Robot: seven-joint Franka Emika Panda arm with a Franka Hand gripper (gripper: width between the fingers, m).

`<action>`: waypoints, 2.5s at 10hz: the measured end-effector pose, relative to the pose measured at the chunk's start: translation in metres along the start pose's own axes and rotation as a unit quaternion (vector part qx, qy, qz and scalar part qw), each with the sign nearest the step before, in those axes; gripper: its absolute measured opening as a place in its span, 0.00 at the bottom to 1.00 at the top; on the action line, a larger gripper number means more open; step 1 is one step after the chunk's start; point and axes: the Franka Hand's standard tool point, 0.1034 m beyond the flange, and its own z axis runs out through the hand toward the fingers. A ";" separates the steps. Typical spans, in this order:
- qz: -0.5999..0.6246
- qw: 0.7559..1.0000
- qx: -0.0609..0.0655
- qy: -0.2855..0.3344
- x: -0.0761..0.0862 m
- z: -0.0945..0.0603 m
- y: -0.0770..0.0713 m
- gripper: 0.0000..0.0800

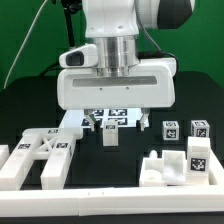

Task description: Assemble chair

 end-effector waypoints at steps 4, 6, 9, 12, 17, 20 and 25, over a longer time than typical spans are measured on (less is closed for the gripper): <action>-0.030 0.995 0.006 -0.090 -0.039 0.007 0.006 0.81; -0.025 0.975 0.012 -0.220 -0.039 0.002 0.009 0.81; -0.026 0.957 0.018 -0.289 -0.038 0.005 0.006 0.81; -0.026 0.912 0.018 -0.408 -0.046 0.008 0.010 0.81; -0.018 0.900 0.016 -0.435 -0.039 0.016 0.016 0.81; 0.005 0.875 0.013 -0.484 -0.063 0.032 0.024 0.81; 0.014 0.873 0.005 -0.488 -0.068 0.038 0.019 0.49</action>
Offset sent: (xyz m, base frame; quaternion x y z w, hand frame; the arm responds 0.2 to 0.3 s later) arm -0.0373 -0.0201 0.0036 -0.0540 -0.1891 -0.0312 0.9800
